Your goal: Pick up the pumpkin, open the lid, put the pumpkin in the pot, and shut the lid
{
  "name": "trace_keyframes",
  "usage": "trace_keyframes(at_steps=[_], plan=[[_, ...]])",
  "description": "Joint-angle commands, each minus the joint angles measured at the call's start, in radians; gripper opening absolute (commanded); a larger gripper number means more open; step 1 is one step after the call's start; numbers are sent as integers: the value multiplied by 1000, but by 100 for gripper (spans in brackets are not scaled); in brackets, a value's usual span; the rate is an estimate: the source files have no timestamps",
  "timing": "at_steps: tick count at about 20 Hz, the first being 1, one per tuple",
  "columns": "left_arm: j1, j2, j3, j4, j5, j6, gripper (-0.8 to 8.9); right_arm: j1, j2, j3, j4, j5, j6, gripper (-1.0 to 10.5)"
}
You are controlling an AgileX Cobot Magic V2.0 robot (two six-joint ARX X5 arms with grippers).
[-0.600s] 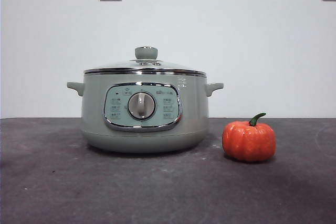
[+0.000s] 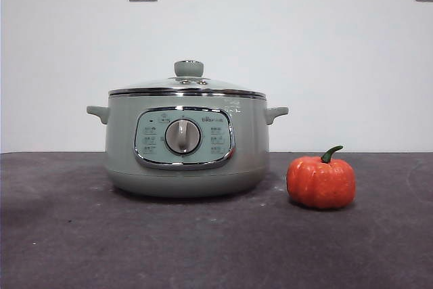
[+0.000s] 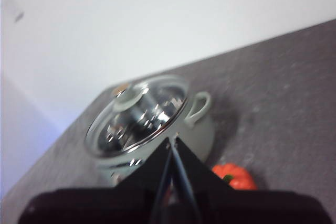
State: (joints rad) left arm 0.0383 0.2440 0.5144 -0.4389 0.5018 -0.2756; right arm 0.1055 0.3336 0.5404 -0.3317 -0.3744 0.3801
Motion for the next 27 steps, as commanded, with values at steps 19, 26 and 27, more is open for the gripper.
trace_keyframes(at_steps=[19, 26, 27], plan=[[0, 313, 389, -419, 262, 332, 0, 3, 395, 566, -760, -174, -539, -8], [0, 315, 391, -427, 260, 321, 705, 3, 395, 566, -747, -174, -505, 461], [0, 315, 391, -427, 260, 321, 723, 3, 396, 566, -747, -174, -499, 671]])
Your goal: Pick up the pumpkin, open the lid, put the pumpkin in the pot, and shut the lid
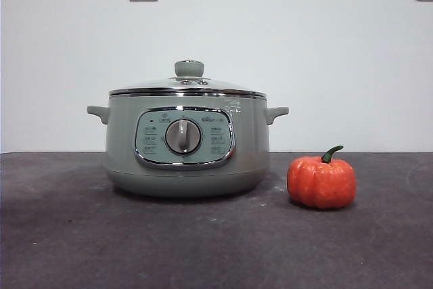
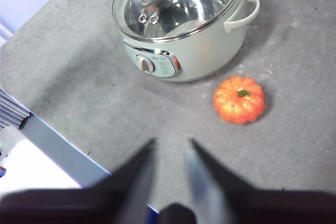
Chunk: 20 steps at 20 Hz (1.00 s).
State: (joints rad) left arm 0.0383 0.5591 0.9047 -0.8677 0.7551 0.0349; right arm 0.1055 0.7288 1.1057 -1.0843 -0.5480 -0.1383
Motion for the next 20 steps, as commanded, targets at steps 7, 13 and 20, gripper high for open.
trace_keyframes(at_steps=[7, 13, 20], plan=[[0, 0, 0, 2, 7, 10, 723, 29, 48, 1, 14, 1, 27, 755], [0, 0, 0, 2, 7, 10, 723, 124, 248, 1, 120, 60, -12, 755], [0, 0, 0, 2, 7, 11, 723, 217, 566, 1, 269, 224, -37, 755]])
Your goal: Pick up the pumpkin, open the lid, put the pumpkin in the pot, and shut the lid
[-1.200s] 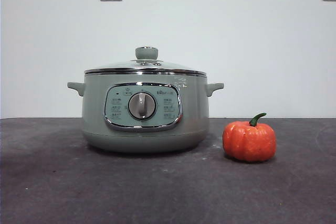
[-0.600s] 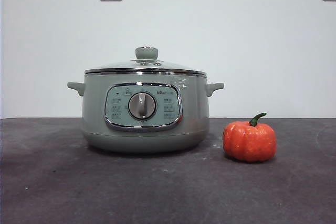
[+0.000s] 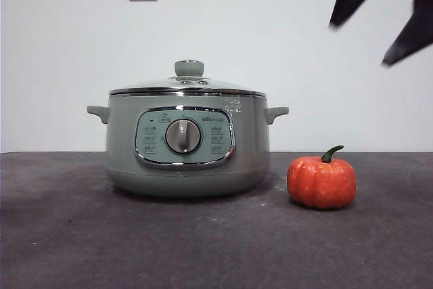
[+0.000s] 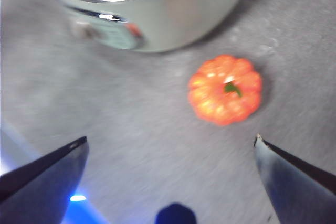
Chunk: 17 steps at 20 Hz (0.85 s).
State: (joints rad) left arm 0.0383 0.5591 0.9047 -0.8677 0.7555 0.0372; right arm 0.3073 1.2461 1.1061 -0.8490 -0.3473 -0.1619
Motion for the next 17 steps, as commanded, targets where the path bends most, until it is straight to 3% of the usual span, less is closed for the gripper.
trace_keyframes(at_steps=[1, 10, 17], plan=[[0, 0, 1, 2, 6, 8, 723, 28, 95, 1, 67, 48, -14, 755], [0, 0, 1, 0, 6, 8, 723, 57, 360, 1, 254, 195, -23, 755], [0, 0, 0, -2, 5, 8, 723, 63, 450, 1, 311, 190, -27, 755]])
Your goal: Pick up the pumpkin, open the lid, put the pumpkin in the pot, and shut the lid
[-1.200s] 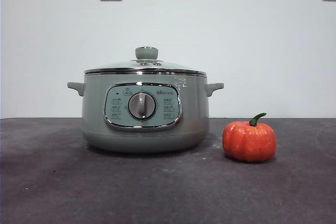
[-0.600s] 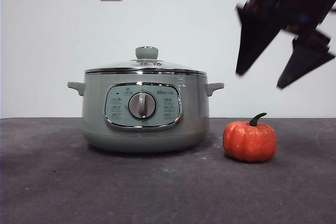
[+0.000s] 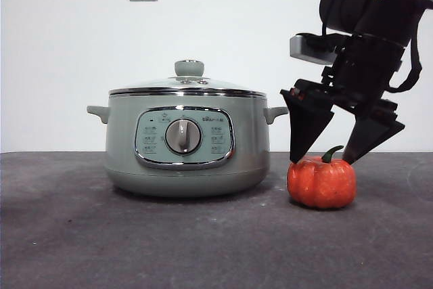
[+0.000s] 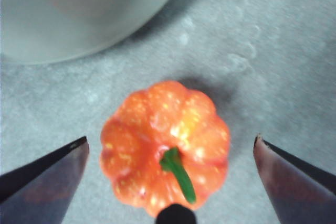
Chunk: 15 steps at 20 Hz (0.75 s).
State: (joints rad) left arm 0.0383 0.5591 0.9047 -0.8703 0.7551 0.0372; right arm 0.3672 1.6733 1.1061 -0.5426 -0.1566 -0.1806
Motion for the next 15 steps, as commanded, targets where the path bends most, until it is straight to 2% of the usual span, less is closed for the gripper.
trace_keyframes(at_steps=[1, 5, 6, 7, 8, 9, 10, 12, 15], plan=[[0, 0, 0, 1, 5, 8, 723, 5, 36, 0, 4, -1, -7, 755], [0, 0, 0, 1, 5, 8, 723, 8, 75, 0, 10, -1, -3, 751], [0, 0, 1, 1, 5, 8, 723, 10, 75, 0, 14, -1, -3, 707], [0, 0, 0, 1, 5, 8, 723, 13, 75, 0, 15, -1, 1, 561], [0, 0, 0, 1, 5, 8, 723, 14, 75, 0, 13, -1, 2, 374], [0, 0, 0, 1, 5, 8, 723, 14, 75, 0, 10, -1, 12, 125], [0, 0, 0, 1, 4, 8, 723, 14, 75, 0, 8, -2, 18, -28], [0, 0, 0, 2, -6, 8, 723, 13, 74, 0, 8, 2, 51, -9], [0, 13, 0, 4, -77, 10, 723, 13, 48, 1, -1, 2, 60, -9]])
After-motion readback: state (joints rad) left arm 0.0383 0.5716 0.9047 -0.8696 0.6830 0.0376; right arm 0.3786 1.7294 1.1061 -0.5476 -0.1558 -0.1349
